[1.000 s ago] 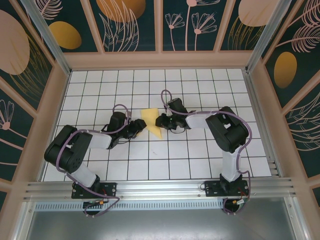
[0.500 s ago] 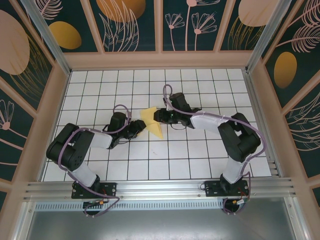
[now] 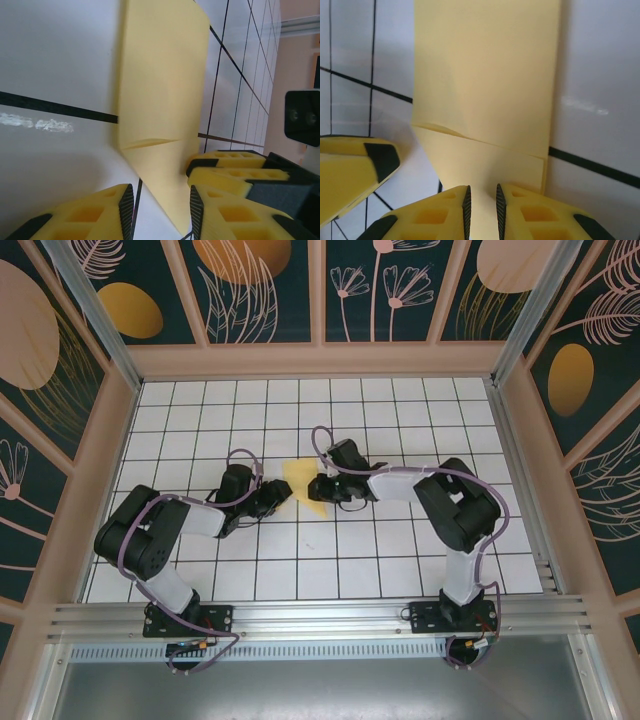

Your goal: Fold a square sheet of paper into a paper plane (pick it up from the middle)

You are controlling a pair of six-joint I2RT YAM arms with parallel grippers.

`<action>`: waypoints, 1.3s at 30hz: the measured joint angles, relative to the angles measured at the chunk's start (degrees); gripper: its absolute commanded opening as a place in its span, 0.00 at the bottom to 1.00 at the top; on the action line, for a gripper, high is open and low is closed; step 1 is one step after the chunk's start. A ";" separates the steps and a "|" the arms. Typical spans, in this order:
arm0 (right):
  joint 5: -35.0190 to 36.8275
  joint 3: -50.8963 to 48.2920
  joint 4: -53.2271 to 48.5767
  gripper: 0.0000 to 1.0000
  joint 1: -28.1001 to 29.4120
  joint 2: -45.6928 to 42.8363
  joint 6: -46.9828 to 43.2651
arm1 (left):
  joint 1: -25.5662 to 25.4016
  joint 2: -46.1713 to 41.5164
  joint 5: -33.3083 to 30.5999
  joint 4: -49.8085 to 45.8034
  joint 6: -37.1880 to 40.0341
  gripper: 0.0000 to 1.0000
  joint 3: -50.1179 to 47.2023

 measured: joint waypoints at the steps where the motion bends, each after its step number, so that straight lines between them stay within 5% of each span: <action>1: 0.00 0.00 0.00 0.22 -0.35 0.09 0.13 | 0.00 0.00 0.00 0.00 0.00 0.39 0.00; 23: -9.38 -5.84 12.96 0.22 -7.30 1.36 11.34 | -1.03 4.13 1.42 -0.28 -0.22 0.49 4.52; 39: -10.88 -6.54 14.40 0.25 -7.56 1.36 12.24 | -2.03 7.06 1.22 -2.25 -1.07 0.29 9.29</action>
